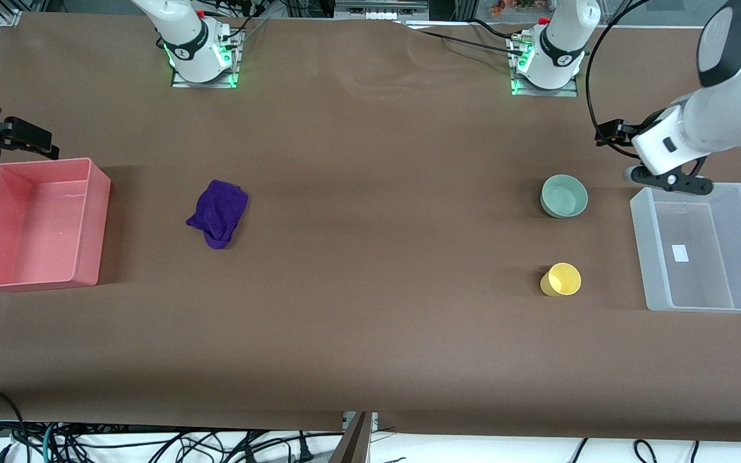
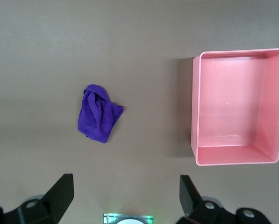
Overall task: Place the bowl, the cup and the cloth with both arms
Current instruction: 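Grasp the green bowl with the left gripper while the right gripper reaches the cloth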
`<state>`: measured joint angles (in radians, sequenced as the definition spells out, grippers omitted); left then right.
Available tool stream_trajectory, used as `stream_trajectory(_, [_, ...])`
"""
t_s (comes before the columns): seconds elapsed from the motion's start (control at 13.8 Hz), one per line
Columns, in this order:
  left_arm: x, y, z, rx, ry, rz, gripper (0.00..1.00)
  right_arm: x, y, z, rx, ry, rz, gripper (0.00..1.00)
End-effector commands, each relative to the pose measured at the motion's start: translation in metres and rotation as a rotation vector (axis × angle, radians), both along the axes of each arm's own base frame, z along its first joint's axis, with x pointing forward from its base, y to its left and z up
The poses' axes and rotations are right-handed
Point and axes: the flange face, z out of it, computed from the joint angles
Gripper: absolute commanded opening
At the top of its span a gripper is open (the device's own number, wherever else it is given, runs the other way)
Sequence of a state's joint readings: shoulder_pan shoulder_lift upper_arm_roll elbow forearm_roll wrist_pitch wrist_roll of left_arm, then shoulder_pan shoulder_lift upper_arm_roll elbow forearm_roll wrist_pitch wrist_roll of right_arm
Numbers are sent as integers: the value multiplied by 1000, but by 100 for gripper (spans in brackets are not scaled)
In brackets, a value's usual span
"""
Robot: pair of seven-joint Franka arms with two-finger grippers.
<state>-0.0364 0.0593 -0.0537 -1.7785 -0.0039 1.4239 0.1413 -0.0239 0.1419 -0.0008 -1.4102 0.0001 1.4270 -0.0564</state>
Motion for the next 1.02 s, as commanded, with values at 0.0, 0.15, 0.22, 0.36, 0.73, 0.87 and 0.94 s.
stream_trajectory(0.0, [-7,4,-50,-47,14,-140,100,-1,-1,-30,-4,1,-13,100])
stream_trajectory(0.15, [-5,18,-85,-102,-45,-244,100,-1,3,-60,-2,42,-7,100])
stream_trajectory(0.22, [-8,22,-107,-130,-73,-313,100,3,7,-70,-7,39,3,100])
stream_trajectory(0.36, [-16,30,-155,-183,-151,-485,100,7,3,-103,-5,41,-1,100])
stream_trajectory(0.73, [-26,44,-253,-237,-210,-658,100,0,22,-166,-2,34,-1,100])
stream_trajectory(0.87, [-27,52,-278,-247,-203,-657,100,-7,36,-200,-7,22,-43,100])
stream_trajectory(0.94, [-28,52,-288,-251,-201,-664,100,-10,46,-210,-8,18,-45,100])
